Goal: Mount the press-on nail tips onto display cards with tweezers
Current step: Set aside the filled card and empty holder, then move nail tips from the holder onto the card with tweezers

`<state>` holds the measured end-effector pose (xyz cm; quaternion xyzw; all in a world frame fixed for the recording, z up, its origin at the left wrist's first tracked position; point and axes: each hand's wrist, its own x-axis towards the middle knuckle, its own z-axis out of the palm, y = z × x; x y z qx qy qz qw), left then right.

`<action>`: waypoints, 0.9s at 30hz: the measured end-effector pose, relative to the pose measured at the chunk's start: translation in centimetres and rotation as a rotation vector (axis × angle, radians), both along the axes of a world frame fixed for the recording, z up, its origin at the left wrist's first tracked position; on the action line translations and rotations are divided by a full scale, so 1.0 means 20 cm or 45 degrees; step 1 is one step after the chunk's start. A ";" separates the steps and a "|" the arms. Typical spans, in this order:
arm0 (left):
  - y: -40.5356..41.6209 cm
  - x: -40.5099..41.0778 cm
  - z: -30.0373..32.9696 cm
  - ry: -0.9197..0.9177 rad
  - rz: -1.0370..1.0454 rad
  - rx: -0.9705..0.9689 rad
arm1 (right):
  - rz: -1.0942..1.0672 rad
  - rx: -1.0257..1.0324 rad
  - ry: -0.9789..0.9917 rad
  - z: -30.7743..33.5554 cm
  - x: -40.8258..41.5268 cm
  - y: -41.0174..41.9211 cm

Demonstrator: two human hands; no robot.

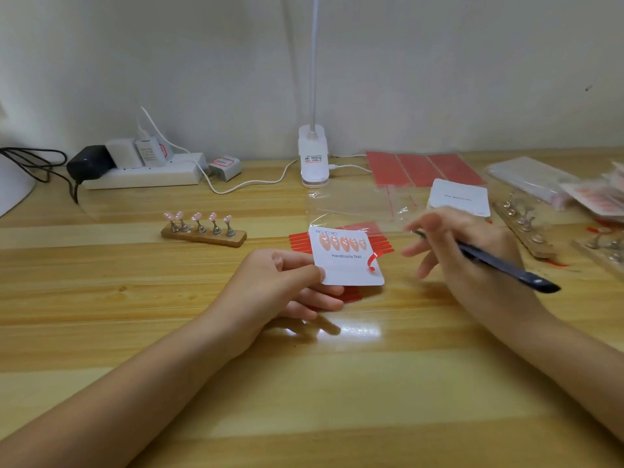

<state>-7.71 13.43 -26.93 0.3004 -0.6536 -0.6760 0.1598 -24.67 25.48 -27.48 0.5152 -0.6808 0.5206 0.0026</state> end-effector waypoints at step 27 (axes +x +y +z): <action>0.00 0.01 0.00 -0.032 -0.048 -0.091 | -0.382 0.073 -0.127 0.05 -0.25 0.03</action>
